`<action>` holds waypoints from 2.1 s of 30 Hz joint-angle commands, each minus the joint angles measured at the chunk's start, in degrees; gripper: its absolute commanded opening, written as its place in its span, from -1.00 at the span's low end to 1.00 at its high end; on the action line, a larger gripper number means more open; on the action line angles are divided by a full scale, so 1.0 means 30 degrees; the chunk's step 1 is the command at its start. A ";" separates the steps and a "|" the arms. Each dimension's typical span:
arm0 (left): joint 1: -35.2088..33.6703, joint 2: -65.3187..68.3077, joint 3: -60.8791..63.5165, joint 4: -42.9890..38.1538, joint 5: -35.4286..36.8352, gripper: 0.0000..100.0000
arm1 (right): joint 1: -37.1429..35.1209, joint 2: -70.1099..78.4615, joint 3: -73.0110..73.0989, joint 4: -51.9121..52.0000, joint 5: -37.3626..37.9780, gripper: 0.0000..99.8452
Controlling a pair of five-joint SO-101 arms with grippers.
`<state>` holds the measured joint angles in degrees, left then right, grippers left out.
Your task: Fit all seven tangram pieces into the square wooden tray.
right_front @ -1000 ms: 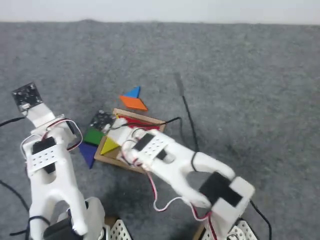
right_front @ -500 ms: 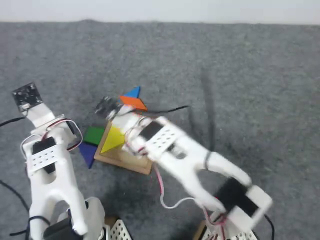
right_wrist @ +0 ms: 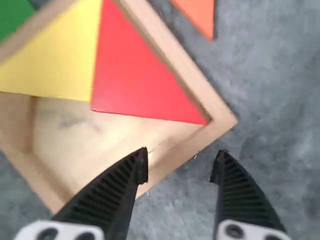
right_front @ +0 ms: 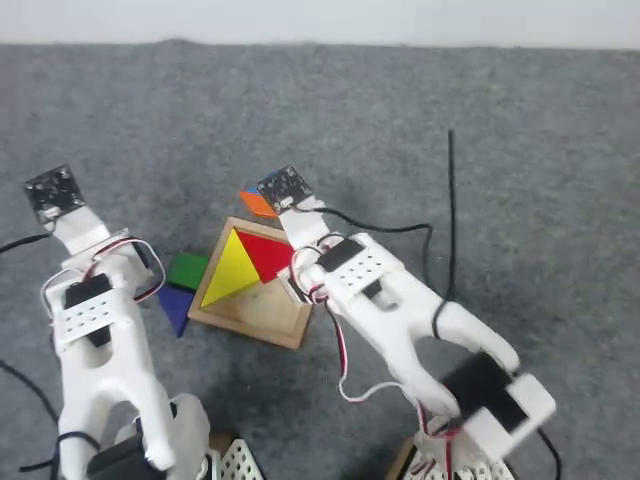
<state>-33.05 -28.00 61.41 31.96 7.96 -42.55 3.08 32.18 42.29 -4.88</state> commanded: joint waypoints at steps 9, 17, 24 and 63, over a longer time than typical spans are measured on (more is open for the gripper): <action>-0.0059 -0.0088 -0.0835 0.0088 0.0059 -0.98 | 0.1363 0.4469 -0.6593 0.4908 -0.1231 -0.98; 0.0000 -0.0088 -0.0806 0.0147 -0.0059 -0.98 | 0.4352 0.4645 -0.8791 0.8454 0.1465 -0.99; 0.0674 -0.0117 -0.0454 0.0264 -0.1348 -0.98 | 0.5495 0.4674 -0.8088 0.8308 0.1641 -0.99; 0.4542 0.9788 -0.9363 0.9963 -0.3751 -0.67 | 0.5788 0.5788 -0.8879 1.0066 -0.2755 -0.99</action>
<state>-19.69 1.36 36.00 61.05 -1.89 -26.20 20.84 8.35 71.82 -14.11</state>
